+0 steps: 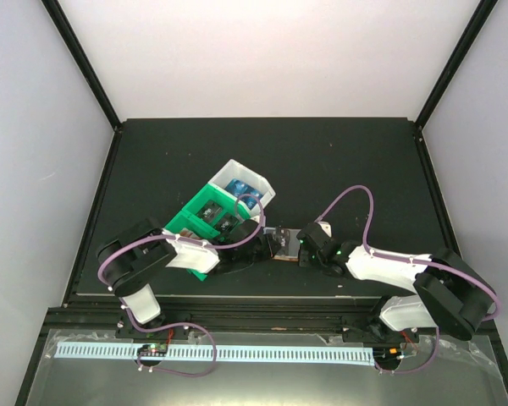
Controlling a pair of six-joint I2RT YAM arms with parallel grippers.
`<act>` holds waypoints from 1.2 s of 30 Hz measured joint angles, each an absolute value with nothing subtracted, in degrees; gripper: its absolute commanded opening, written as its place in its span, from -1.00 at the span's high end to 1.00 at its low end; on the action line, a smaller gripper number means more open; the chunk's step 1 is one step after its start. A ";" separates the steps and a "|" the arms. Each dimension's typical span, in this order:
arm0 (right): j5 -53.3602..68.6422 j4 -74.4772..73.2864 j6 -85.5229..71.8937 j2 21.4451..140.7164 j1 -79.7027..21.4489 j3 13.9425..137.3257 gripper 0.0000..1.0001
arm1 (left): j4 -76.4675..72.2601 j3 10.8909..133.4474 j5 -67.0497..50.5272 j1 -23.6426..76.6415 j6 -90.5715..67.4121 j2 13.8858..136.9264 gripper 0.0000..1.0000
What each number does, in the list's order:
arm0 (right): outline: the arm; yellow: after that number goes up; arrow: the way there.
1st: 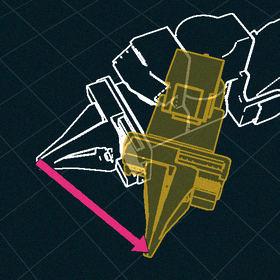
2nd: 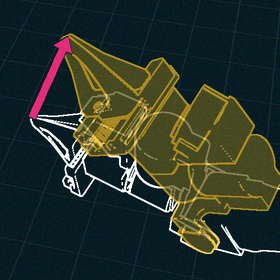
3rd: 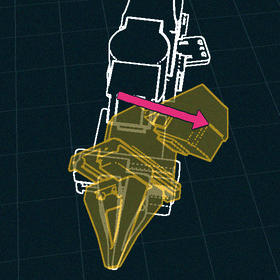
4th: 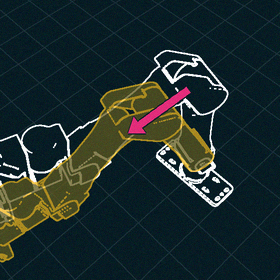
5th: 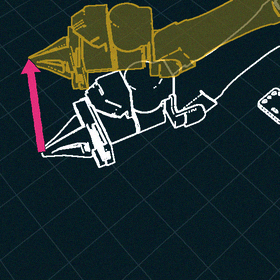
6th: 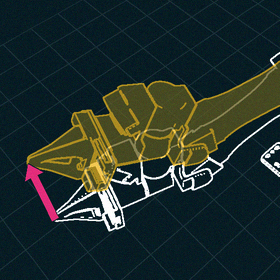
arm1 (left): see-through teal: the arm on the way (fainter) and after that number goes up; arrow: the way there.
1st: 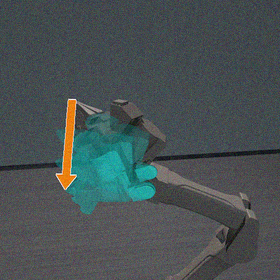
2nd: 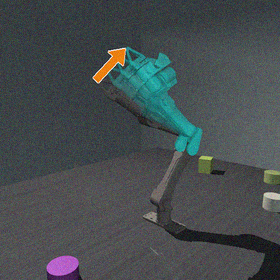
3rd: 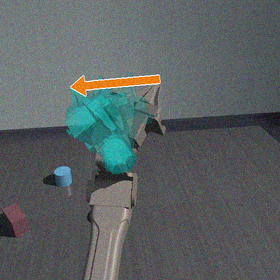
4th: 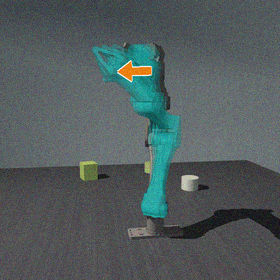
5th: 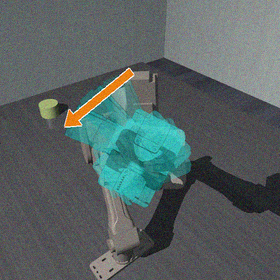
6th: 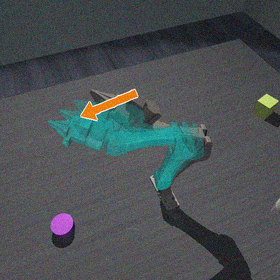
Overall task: Put the credit cards into the card holder
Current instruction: Insert the credit card into the card holder.
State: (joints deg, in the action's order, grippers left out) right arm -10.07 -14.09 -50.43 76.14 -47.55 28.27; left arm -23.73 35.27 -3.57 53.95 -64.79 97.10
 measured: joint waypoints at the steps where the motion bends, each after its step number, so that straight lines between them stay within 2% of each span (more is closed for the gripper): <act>1: -10.07 -14.09 -50.46 76.14 -47.55 28.27 0.59 | -23.90 35.27 -3.86 53.93 -65.19 97.30 0.97; 13: -10.07 -14.04 -50.48 76.47 -47.55 28.53 0.59 | -26.79 31.57 -4.73 53.95 -74.24 96.64 0.97; 36: -10.09 -13.96 -50.48 76.44 -47.55 28.53 0.59 | -28.97 31.81 -7.88 53.21 -76.90 97.80 0.97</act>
State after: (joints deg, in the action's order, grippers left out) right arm -10.09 -13.96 -50.48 76.44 -47.55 28.53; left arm -28.97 31.81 -7.88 53.21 -76.90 97.80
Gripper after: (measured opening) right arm 0.204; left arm 0.019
